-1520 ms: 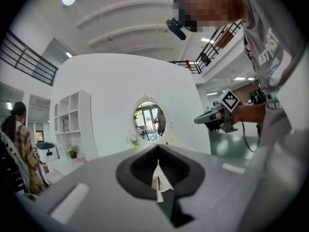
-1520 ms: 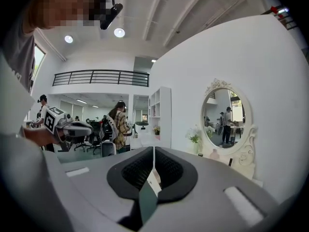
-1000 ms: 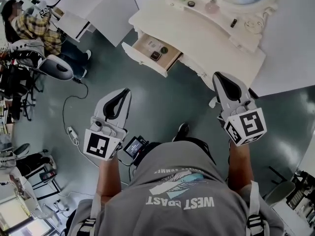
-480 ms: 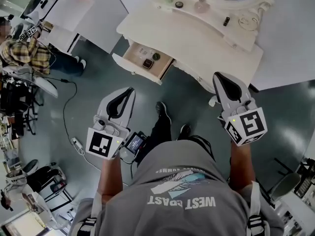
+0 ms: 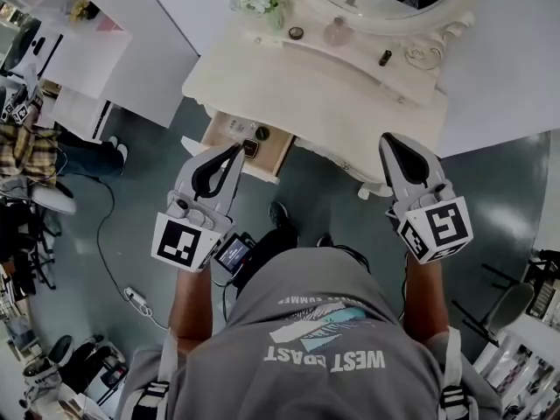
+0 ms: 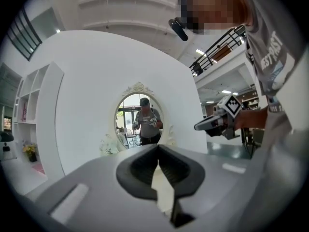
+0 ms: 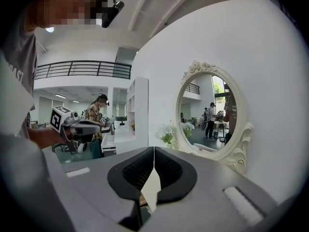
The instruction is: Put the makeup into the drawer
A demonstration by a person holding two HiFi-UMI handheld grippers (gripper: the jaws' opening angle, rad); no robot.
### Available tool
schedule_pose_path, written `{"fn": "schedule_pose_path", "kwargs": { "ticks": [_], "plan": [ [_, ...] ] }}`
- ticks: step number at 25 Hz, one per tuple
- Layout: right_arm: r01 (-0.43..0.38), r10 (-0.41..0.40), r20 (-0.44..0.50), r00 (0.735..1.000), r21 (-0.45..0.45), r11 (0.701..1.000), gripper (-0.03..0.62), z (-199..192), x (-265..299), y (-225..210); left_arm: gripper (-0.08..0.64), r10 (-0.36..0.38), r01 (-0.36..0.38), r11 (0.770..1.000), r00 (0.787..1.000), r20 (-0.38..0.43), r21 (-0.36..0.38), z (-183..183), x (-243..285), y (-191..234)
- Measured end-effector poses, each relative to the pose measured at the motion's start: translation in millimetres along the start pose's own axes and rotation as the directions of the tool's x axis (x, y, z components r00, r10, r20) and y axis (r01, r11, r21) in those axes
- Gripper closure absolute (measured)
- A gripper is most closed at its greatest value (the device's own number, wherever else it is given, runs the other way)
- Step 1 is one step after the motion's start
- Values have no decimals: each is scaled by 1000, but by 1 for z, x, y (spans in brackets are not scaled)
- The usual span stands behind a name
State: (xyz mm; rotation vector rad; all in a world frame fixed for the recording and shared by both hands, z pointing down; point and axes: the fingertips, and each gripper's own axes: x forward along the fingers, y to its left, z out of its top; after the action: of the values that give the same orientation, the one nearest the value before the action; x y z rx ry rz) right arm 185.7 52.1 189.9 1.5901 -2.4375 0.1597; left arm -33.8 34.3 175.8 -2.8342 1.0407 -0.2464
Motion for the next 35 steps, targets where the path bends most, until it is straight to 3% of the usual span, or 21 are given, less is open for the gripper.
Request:
{"fn": "schedule_pose_path", "kwargs": {
  "ticks": [3, 13, 24, 35],
  "plan": [
    [26, -26, -3, 1000, -2, 1000, 586, 8, 24, 7, 558, -45, 44, 999, 999, -30, -19, -18, 7, 24],
    [83, -83, -23, 996, -8, 997, 586, 22, 71, 24, 558, -113, 112, 993, 993, -16, -34, -38, 34, 81],
    [52, -51, -39, 998, 18, 998, 586, 6, 109, -13, 558, -75, 75, 997, 997, -32, -10, -57, 91, 105],
    [17, -12, -81, 997, 58, 998, 586, -14, 152, -72, 558, -54, 50, 998, 992, -113, -36, -89, 180, 129]
  ]
}}
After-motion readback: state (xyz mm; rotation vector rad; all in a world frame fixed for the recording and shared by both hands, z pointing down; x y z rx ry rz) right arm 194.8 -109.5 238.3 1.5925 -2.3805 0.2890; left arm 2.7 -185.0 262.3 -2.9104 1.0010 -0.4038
